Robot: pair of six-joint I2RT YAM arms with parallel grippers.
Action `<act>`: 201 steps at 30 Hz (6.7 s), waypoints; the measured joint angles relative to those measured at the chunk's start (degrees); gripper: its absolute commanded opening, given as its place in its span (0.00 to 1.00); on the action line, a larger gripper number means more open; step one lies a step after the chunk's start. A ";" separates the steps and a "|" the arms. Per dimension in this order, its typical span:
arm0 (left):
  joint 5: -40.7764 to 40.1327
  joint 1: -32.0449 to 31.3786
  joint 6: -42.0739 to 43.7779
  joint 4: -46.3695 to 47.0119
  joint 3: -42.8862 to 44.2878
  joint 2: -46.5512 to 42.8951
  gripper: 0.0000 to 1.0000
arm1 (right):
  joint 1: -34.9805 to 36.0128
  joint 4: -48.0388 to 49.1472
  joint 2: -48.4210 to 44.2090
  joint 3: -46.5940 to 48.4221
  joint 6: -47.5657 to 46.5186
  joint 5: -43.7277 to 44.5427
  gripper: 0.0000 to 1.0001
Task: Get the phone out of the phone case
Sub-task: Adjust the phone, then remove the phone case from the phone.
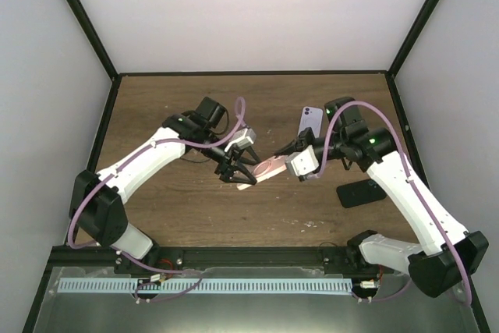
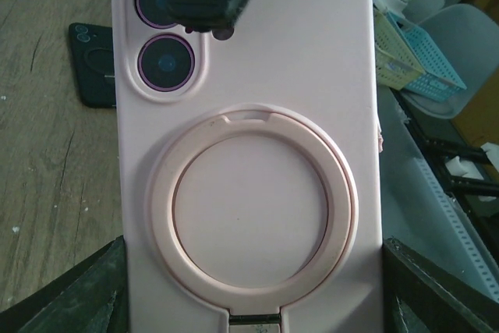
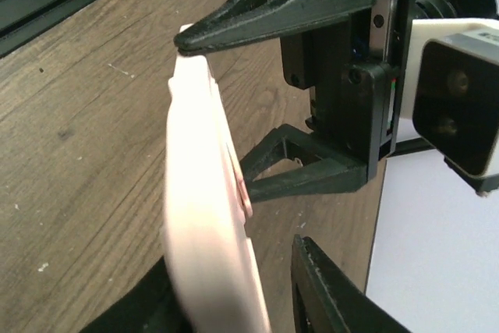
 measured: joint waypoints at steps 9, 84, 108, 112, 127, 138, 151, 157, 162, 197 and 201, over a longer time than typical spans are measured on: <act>-2.86 -0.26 2.01 -3.04 1.18 0.33 0.97 | 2.08 -0.59 0.04 -0.44 -1.38 3.45 0.06; -4.55 11.43 0.98 -8.37 -1.11 0.90 0.28 | -6.23 -22.77 31.89 14.64 44.37 -18.25 0.01; -1.16 15.39 -10.86 3.74 -8.22 -4.31 0.00 | -14.25 -10.34 32.96 22.18 56.94 -26.75 1.00; -0.31 16.68 -20.41 14.58 -12.04 -8.37 0.00 | -16.04 5.40 30.08 17.09 71.41 -24.44 1.00; 1.77 17.57 -59.87 58.75 -22.10 -11.56 0.00 | -14.12 55.28 19.78 -2.82 115.93 -23.80 1.00; 2.03 17.57 -72.57 76.00 -24.96 -10.82 0.00 | -6.58 61.20 19.91 -2.34 126.55 -23.65 0.93; 2.49 16.57 -74.51 79.47 -26.08 -10.64 0.00 | -5.44 64.02 22.38 -2.34 131.01 -24.39 0.55; 2.47 15.52 -74.12 79.06 -26.08 -9.81 0.00 | -5.38 64.61 22.49 -2.34 132.37 -24.02 0.35; 2.47 15.30 -73.48 78.40 -26.08 -9.68 0.00 | -5.31 65.99 22.91 -2.34 133.85 -24.59 0.19; 3.76 17.07 -38.21 33.11 -21.27 -17.59 0.60 | -7.26 55.82 24.06 0.17 121.26 -37.03 0.01; 2.75 16.55 -38.23 33.11 -21.22 -17.03 0.58 | -6.91 55.23 24.06 0.17 121.02 -37.03 0.01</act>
